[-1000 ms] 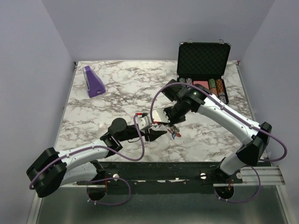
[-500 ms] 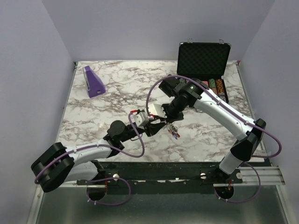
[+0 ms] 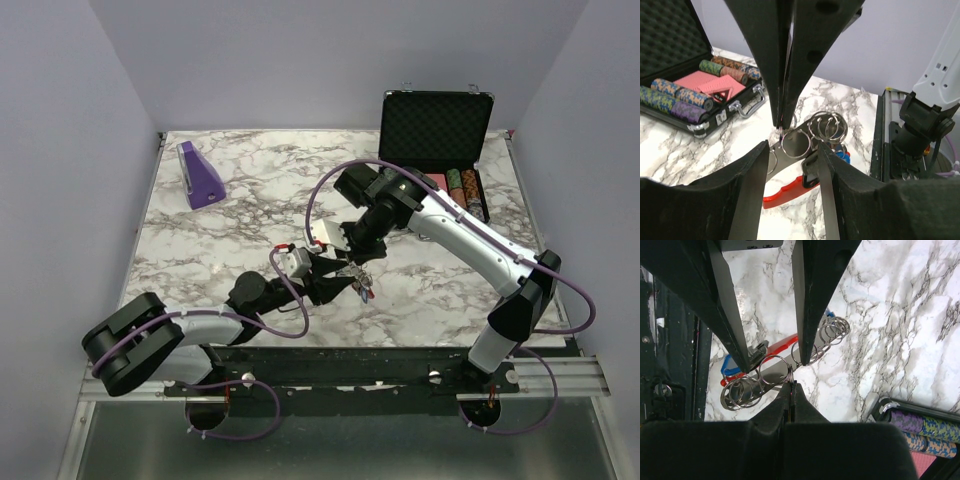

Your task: Put the keys on the keyring

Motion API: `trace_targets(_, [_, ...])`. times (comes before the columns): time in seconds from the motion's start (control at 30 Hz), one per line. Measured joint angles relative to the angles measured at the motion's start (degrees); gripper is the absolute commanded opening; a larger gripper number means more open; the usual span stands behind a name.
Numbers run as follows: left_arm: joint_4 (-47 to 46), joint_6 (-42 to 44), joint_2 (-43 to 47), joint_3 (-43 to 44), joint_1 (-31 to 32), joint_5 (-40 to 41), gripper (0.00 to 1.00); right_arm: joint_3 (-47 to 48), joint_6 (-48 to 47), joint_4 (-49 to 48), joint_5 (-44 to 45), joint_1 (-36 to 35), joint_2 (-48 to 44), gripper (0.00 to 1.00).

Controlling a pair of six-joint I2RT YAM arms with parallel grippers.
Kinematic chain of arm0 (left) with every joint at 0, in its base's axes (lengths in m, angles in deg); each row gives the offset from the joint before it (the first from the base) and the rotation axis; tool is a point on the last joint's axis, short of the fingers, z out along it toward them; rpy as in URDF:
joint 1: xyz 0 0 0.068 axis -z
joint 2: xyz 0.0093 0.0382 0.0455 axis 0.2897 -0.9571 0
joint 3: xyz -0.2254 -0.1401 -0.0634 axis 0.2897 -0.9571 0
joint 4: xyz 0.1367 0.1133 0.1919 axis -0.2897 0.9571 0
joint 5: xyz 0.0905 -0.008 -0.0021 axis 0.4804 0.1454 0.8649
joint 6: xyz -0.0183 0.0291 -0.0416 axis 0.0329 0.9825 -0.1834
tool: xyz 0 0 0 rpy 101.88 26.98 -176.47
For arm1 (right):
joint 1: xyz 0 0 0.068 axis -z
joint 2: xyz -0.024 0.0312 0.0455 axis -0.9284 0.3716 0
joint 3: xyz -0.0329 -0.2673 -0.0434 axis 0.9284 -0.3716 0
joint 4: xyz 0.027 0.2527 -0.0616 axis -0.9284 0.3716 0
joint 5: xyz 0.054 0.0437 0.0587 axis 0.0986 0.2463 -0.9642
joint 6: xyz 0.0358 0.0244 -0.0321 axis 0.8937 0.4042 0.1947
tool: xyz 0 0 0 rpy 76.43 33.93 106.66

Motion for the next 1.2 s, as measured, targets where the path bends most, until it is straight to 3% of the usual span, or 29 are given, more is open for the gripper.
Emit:
trace_targets(0.43, [-1.4,-2.4,3.7,-1.0,-3.2,-0.1,0.40,0.2,-0.1,-0.2,-2.8,0.0,0.0,0.00])
trace_targets(1.0, [1.9,-4.7,2.5,1.7,-4.3,-6.2,0.33,0.4,-0.5,-0.2,-3.9,0.0,0.0,0.00])
trace_targets(1.2, [3.3,-4.9,1.9,1.9,-4.6,-6.6,0.23,0.4,-0.5,-0.2,-4.3,0.0,0.0,0.00])
